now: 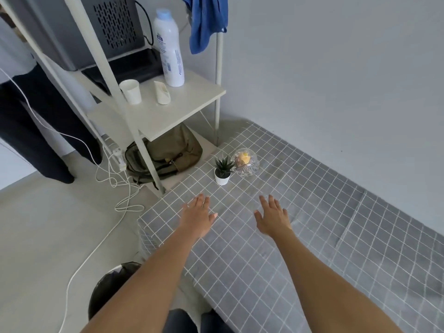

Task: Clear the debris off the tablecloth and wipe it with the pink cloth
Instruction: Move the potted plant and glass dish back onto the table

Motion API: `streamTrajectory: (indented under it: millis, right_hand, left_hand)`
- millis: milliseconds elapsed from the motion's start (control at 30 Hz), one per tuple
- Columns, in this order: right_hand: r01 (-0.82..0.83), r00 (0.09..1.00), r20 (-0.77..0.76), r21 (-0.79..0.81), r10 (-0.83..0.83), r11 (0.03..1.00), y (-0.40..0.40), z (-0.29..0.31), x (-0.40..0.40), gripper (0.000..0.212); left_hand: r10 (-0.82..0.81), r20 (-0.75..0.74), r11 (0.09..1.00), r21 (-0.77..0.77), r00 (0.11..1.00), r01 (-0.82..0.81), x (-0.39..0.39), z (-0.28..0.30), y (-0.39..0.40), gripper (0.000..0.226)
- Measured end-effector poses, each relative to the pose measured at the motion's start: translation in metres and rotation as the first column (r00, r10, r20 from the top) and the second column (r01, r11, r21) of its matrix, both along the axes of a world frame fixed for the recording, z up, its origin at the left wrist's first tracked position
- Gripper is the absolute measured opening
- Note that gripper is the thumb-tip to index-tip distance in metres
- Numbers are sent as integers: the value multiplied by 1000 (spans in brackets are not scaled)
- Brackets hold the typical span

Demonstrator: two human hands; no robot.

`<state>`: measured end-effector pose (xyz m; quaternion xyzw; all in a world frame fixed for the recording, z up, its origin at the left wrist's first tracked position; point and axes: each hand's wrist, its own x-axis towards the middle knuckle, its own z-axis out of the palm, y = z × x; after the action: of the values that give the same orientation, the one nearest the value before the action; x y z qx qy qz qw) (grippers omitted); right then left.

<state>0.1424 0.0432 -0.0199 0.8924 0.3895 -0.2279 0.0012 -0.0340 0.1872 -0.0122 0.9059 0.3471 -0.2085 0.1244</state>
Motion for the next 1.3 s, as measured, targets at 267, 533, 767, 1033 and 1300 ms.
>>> streamTrajectory:
  millis: [267, 533, 767, 1033, 1300]
  right_hand:
    - [25, 1000, -17, 201, -22, 979, 60, -5, 51, 68]
    - [68, 998, -18, 433, -66, 899, 103, -31, 81, 82]
    - [112, 994, -75, 577, -83, 809, 124, -63, 86, 111]
    - [56, 998, -51, 644, -30, 763, 138, -78, 94, 113]
    - [52, 999, -29, 693, -45, 719, 144, -80, 95, 106]
  left_hand:
    - [175, 181, 983, -93, 968, -160, 34, -20, 31, 71]
    - [240, 585, 971, -159, 775, -181, 64, -52, 44, 86]
    - [345, 768, 938, -276, 540, -208, 85, -76, 53, 92]
    - [306, 840, 951, -249, 447, -184, 97, -85, 59, 72]
    - [321, 850, 943, -248, 418, -220, 95, -80, 58, 73]
